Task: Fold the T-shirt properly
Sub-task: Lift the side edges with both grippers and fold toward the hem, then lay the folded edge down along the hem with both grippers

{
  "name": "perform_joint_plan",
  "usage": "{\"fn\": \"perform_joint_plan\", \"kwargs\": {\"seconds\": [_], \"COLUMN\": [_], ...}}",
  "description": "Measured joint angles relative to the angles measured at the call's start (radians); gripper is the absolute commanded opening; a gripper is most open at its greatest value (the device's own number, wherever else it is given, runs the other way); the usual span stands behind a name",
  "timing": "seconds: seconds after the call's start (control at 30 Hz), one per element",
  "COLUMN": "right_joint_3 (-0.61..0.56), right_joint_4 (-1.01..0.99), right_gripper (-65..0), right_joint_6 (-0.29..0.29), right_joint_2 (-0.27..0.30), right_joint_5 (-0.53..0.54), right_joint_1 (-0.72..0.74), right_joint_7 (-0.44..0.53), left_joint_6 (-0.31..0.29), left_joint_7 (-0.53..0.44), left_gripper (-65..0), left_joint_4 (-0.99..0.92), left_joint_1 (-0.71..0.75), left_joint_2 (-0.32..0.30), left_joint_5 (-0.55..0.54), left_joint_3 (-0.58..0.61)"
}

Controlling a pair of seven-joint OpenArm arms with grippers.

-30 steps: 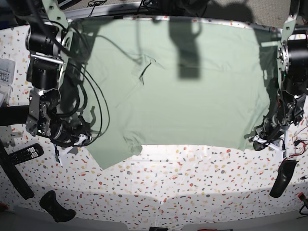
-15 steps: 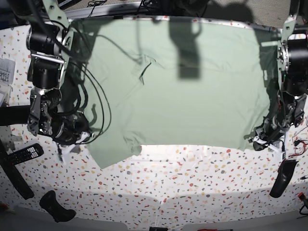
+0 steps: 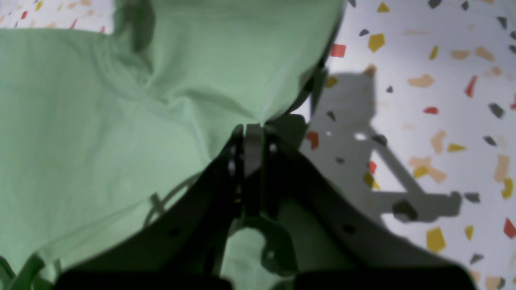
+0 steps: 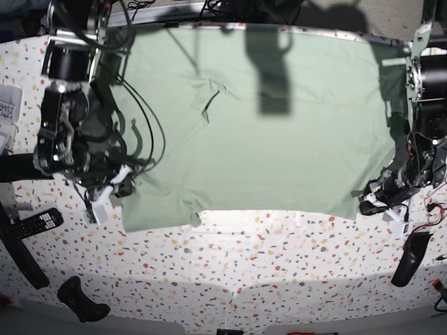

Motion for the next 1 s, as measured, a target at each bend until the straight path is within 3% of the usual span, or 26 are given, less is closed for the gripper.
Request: {"fn": "perform_joint_plan", "kwargs": {"seconds": [0.23, 0.43, 0.6, 0.8, 1.0], "right_joint_3": [-0.003, -0.003, -0.003, -0.003, -0.003], "right_joint_4": [0.219, 0.374, 0.476, 0.574, 0.624], "right_gripper": [-65.0, -65.0, -65.0, -65.0, -65.0], "right_joint_6": [0.001, 0.002, 0.003, 0.003, 0.002], "right_joint_2": [0.000, 0.000, 0.000, 0.000, 0.000], "right_joint_5": [-0.001, 0.001, 0.001, -0.002, -0.002], "right_joint_1": [-0.138, -0.228, -0.298, -0.386, -0.459], "right_joint_7": [-0.007, -0.018, -0.037, -0.043, -0.044], "left_joint_6": [-0.050, -0.055, -0.061, -0.061, -0.065], "left_joint_7": [0.026, 0.076, 0.127, 0.164, 0.225], "left_gripper": [-65.0, -65.0, -65.0, -65.0, -65.0], "left_joint_4": [0.052, 0.273, 0.484, 0.681, 0.779], "left_joint_1": [0.021, 0.137, 0.270, 0.384, 0.452], "left_joint_2": [-0.034, -0.091, -0.132, -0.193, -0.202], "left_joint_5": [-0.006, -0.109, -0.103, -0.199, -0.199], "left_joint_3": [0.000, 0.001, 0.006, 0.006, 0.005]}}
